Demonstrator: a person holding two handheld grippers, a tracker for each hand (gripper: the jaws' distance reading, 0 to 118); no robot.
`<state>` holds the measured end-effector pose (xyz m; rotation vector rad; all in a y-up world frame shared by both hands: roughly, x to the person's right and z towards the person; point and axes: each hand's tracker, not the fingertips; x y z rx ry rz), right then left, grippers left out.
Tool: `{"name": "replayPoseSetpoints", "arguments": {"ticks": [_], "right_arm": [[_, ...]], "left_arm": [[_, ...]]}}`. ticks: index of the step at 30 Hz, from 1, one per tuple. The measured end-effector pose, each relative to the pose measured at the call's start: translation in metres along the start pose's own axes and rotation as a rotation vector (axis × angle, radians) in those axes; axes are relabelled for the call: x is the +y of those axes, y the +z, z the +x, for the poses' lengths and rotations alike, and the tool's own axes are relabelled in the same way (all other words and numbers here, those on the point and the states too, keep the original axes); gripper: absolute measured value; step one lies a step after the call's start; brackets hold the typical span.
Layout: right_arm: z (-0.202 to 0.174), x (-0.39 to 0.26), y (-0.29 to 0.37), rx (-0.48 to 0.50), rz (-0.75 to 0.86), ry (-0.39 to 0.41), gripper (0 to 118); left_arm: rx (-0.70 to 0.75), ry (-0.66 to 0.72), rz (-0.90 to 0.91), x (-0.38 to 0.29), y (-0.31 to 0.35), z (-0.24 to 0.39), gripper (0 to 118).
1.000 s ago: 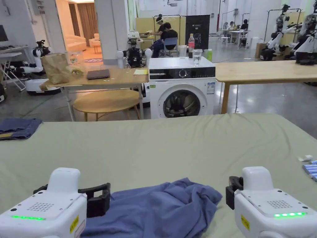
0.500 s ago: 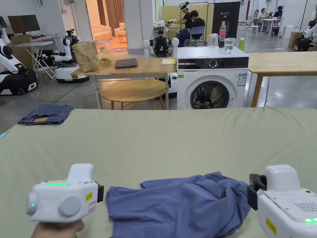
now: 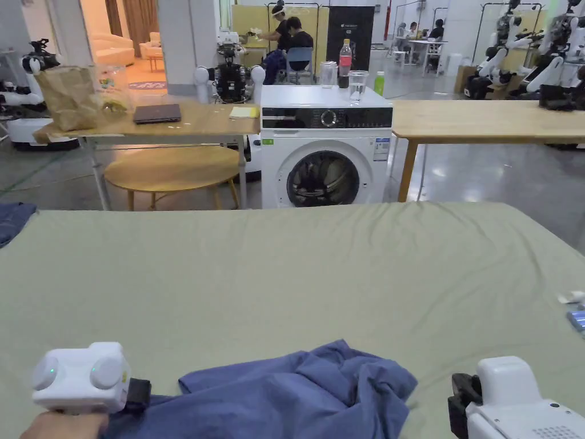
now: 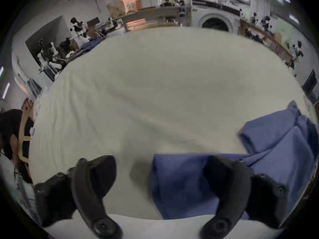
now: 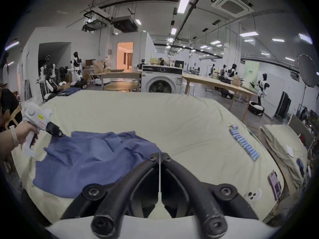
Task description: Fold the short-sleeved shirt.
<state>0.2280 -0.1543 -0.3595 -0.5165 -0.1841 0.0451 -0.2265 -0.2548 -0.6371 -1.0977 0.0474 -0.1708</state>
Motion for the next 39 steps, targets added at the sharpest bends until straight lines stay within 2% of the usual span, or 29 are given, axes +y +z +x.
{"name": "replayPoseSetpoints", "arguments": {"ticks": [1, 2, 3, 4, 6, 7, 8, 9, 10, 11, 14, 16, 17, 19, 20, 21, 23, 25, 26, 29, 33, 39], "right_arm": [[0.006, -0.002, -0.011, 0.001, -0.019, -0.006, 0], [0.012, -0.004, -0.025, 0.002, -0.05, -0.013, 0], [0.017, -0.006, -0.039, 0.012, -0.084, -0.021, 0], [0.022, -0.008, -0.055, 0.019, -0.113, -0.031, 2], [0.031, -0.011, -0.088, 0.053, -0.164, -0.07, 16], [0.034, -0.011, -0.103, 0.097, -0.202, -0.089, 16], [0.035, -0.011, -0.118, 0.134, -0.254, -0.103, 46], [0.035, -0.012, -0.134, 0.142, -0.308, -0.087, 94], [0.033, -0.014, -0.142, 0.168, -0.284, -0.084, 115], [0.03, -0.015, -0.151, 0.161, -0.255, -0.06, 118], [0.019, -0.02, -0.188, 0.128, -0.294, 0.03, 118], [0.009, -0.024, -0.208, 0.189, -0.342, 0.032, 116], [0.004, -0.025, -0.211, 0.229, -0.349, 0.044, 105], [0.001, -0.024, -0.203, 0.313, -0.281, 0.029, 30], [-0.001, -0.022, -0.201, 0.312, -0.284, 0.014, 5], [-0.002, -0.02, -0.197, 0.283, -0.295, 0.018, 5], [0.006, -0.014, -0.186, 0.284, -0.318, -0.022, 5], [0.007, 0.001, -0.166, 0.176, -0.268, 0.027, 5], [0.01, 0.011, -0.152, 0.15, -0.252, 0.019, 5], [0.021, 0.05, -0.112, 0.207, -0.193, -0.063, 5], [0.023, 0.107, -0.053, 0.202, -0.065, 0.003, 5], [0.038, 0.198, 0.014, 0.099, 0.157, -0.002, 5]], "left_arm": [[-0.04, -0.007, -0.011, 0.001, -0.004, -0.001, 78], [-0.107, 0.016, 0.006, -0.015, 0.012, 0.001, 60], [-0.128, 0.036, 0.024, -0.016, 0.021, 0.002, 18], [-0.135, 0.008, 0.039, -0.017, 0.03, 0.006, 0], [-0.158, -0.027, 0.083, -0.027, 0.05, 0.011, 0], [-0.148, -0.026, 0.098, -0.028, 0.057, 0.01, 0], [-0.154, -0.023, 0.121, -0.029, 0.065, 0.009, 0], [-0.163, -0.005, 0.143, -0.029, 0.072, 0.006, 0], [-0.177, 0.004, 0.148, -0.029, 0.08, 0.003, 0], [-0.187, 0.009, 0.15, -0.029, 0.085, 0.001, 0], [-0.178, 0.002, 0.16, -0.026, 0.091, -0.003, 0], [-0.173, 0.008, 0.166, -0.029, 0.093, -0.004, 0], [-0.173, 0.011, 0.165, -0.03, 0.094, -0.004, 0], [-0.166, 0.004, 0.155, -0.026, 0.091, -0.006, 0], [-0.16, -0.001, 0.157, -0.029, 0.092, -0.006, 0], [-0.155, -0.004, 0.163, -0.032, 0.095, -0.007, 0], [-0.142, -0.011, 0.181, -0.029, 0.098, -0.01, 0], [-0.093, -0.024, 0.239, -0.034, 0.113, -0.014, 0], [-0.071, -0.032, 0.267, -0.031, 0.121, -0.016, 0], [-0.053, -0.02, 0.357, -0.034, 0.159, -0.03, 0], [-0.01, -0.017, 0.467, -0.027, 0.218, -0.049, 0], [0.04, -0.02, 0.636, -0.003, 0.309, -0.079, 0]]}}
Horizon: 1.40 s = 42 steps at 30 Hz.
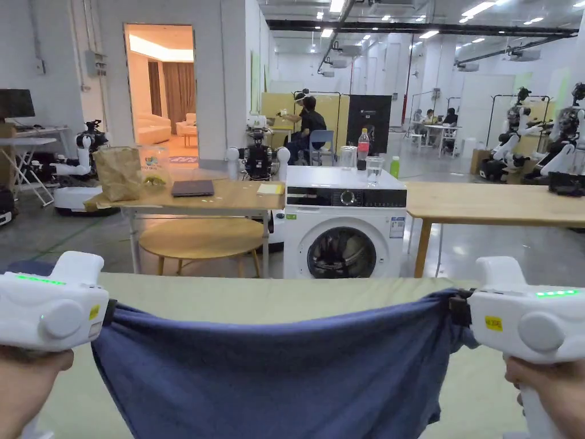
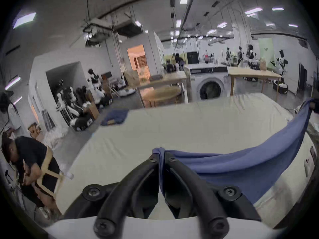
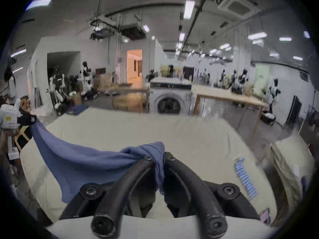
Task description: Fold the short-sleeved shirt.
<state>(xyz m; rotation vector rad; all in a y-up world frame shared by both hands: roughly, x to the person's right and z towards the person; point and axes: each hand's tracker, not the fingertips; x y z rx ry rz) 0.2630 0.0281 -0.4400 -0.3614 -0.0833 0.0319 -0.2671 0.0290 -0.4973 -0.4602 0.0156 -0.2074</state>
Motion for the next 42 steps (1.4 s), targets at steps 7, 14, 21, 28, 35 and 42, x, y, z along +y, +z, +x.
{"name": "replayPoseSetpoints", "arguments": {"ticks": [7, 14, 21, 28, 35, 42], "right_arm": [[0.011, 0.107, 0.043, -0.097, 0.241, -0.032, 5], [0.015, 0.152, 0.018, -0.152, 0.243, -0.049, 5], [0.014, 0.157, -0.018, -0.181, 0.241, -0.015, 5], [0.012, 0.086, -0.066, -0.166, 0.128, -0.025, 5], [0.021, 0.001, -0.078, -0.166, 0.073, -0.041, 5], [0.027, -0.107, 0.012, -0.109, 0.033, 0.028, 5]], "left_arm": [[-0.028, 0.098, 0.186, 0.1, 0.041, -0.021, 0], [0.001, 0.079, 0.227, 0.152, 0.013, -0.006, 0], [0.012, 0.091, 0.259, 0.168, -0.023, 0.004, 0], [-0.02, 0.099, 0.157, 0.103, -0.07, 0.017, 0], [-0.067, 0.133, 0.076, 0.028, -0.072, 0.027, 0], [-0.209, 0.224, 0.0, -0.095, 0.019, 0.016, 0]]}}
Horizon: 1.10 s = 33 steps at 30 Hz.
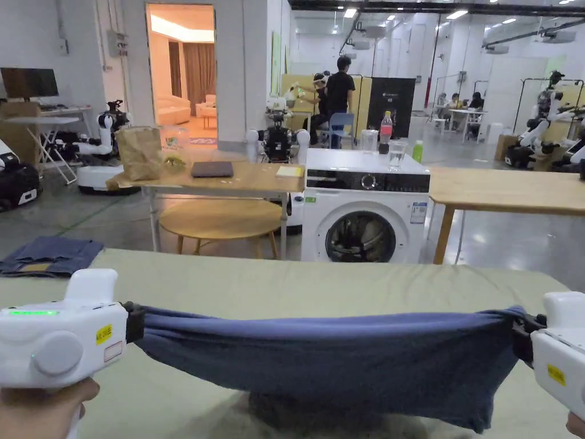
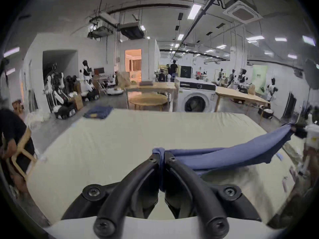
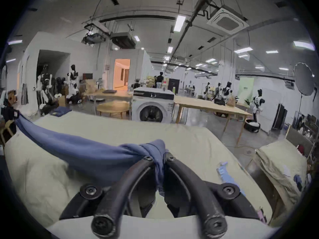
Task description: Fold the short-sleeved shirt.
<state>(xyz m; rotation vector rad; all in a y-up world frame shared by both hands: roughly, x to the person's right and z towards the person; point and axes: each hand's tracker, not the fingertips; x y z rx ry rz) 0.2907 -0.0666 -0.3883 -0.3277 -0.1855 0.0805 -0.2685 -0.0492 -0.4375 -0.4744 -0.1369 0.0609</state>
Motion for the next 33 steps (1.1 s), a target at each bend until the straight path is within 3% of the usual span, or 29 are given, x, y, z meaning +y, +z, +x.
{"name": "replayPoseSetpoints", "arguments": {"ticks": [4, 9, 10, 11, 12, 13, 14, 19, 22, 23, 24, 25, 26, 29, 33], "right_arm": [[0.001, -0.09, 0.048, 0.061, -0.188, -0.049, 5], [-0.013, -0.193, 0.063, 0.069, -0.412, -0.048, 9], [-0.014, -0.206, 0.063, 0.074, -0.439, -0.064, 17], [-0.013, -0.209, 0.063, 0.091, -0.446, -0.083, 40], [-0.013, -0.208, 0.065, 0.09, -0.435, -0.093, 86], [-0.016, -0.202, 0.069, 0.081, -0.431, -0.088, 112], [-0.02, -0.188, 0.078, 0.086, -0.412, -0.094, 118], [-0.067, -0.104, 0.132, 0.187, -0.014, -0.109, 118], [-0.098, -0.084, 0.14, 0.187, 0.008, -0.123, 118], [-0.103, -0.086, 0.14, 0.194, 0.017, -0.12, 112], [-0.109, -0.087, 0.143, 0.189, 0.064, -0.101, 71], [-0.118, -0.087, 0.145, 0.131, 0.1, -0.064, 15], [-0.126, -0.087, 0.142, 0.096, 0.082, -0.016, 0], [-0.13, -0.093, 0.139, 0.216, 0.038, -0.068, 0], [-0.135, -0.107, 0.139, 0.211, 0.024, -0.034, 0]], "left_arm": [[0.04, -0.057, -0.109, -0.102, 0.047, -0.002, 0], [0.052, 0.034, -0.293, -0.191, 0.047, -0.015, 2], [0.05, 0.036, -0.299, -0.202, 0.044, -0.017, 16], [0.078, -0.001, -0.27, -0.204, 0.047, -0.012, 47], [0.113, -0.042, -0.25, -0.205, 0.051, -0.009, 96], [0.14, -0.066, -0.222, -0.2, 0.053, -0.01, 112], [0.154, -0.068, -0.177, -0.193, 0.062, -0.006, 112], [0.119, -0.088, 0.094, -0.155, 0.087, 0.027, 112], [0.098, -0.1, 0.079, -0.151, 0.089, 0.046, 112], [0.094, -0.099, 0.061, -0.152, 0.088, 0.046, 105], [0.084, -0.104, 0.058, -0.153, 0.09, 0.044, 69], [0.1, -0.118, 0.049, -0.155, 0.092, 0.044, 17], [0.142, -0.139, -0.004, -0.156, 0.089, 0.039, 0], [0.083, -0.067, -0.067, -0.157, 0.099, 0.015, 0], [0.134, -0.02, -0.18, -0.172, 0.098, -0.028, 0]]}}
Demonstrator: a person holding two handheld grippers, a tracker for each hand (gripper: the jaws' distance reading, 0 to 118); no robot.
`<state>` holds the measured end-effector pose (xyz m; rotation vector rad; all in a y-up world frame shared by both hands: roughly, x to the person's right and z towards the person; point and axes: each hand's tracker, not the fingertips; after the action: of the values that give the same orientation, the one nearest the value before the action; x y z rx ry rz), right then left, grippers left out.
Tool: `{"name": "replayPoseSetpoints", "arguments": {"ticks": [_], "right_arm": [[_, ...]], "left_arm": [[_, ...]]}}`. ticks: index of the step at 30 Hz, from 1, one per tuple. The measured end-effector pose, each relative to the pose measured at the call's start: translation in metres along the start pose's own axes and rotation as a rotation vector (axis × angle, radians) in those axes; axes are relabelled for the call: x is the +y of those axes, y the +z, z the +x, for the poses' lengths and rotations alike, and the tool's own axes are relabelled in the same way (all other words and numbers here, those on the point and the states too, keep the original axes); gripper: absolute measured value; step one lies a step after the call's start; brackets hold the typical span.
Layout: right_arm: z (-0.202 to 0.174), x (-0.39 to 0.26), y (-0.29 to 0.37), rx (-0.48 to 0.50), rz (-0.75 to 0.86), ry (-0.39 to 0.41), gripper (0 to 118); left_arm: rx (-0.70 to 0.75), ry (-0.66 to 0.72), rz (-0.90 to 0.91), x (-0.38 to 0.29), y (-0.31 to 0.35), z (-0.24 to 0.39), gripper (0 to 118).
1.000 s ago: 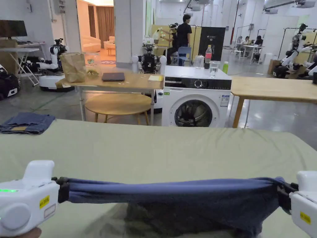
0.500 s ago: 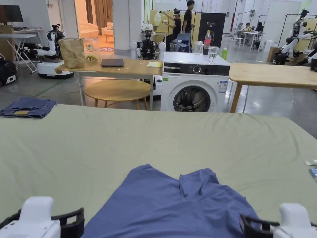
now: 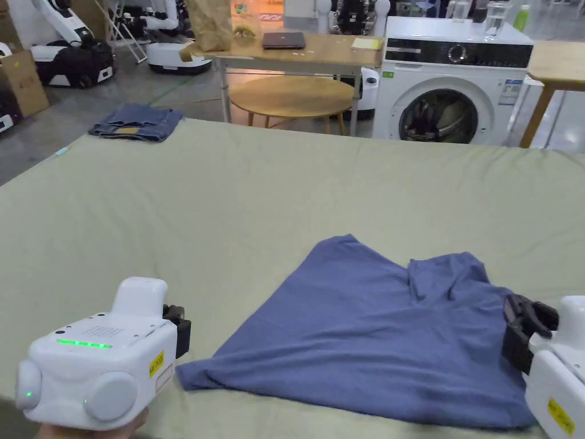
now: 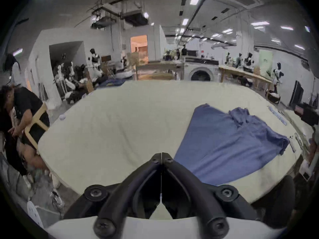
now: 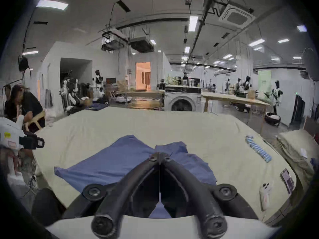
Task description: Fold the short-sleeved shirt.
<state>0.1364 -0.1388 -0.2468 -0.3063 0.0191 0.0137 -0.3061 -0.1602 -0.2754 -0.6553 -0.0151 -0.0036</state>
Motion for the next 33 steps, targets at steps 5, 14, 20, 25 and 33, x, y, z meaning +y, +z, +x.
{"name": "replayPoseSetpoints", "arguments": {"ticks": [5, 14, 20, 25, 33], "right_arm": [[0.001, -0.015, -0.015, 0.022, -0.074, -0.021, 0], [0.012, -0.019, -0.028, 0.0, -0.135, -0.003, 0], [0.037, -0.015, -0.042, -0.053, -0.166, -0.007, 0], [0.068, -0.001, -0.071, -0.093, -0.182, 0.033, 0], [0.146, 0.014, -0.2, -0.072, -0.326, 0.089, 33]], "left_arm": [[-0.065, 0.039, -0.152, -0.027, -0.035, -0.026, 81], [-0.159, -0.013, -0.271, -0.045, -0.111, 0.005, 108], [-0.148, -0.065, -0.283, -0.035, -0.102, 0.016, 0], [-0.173, -0.062, -0.218, -0.019, -0.064, 0.025, 0], [-0.182, -0.041, -0.177, -0.002, -0.055, 0.036, 0]]}}
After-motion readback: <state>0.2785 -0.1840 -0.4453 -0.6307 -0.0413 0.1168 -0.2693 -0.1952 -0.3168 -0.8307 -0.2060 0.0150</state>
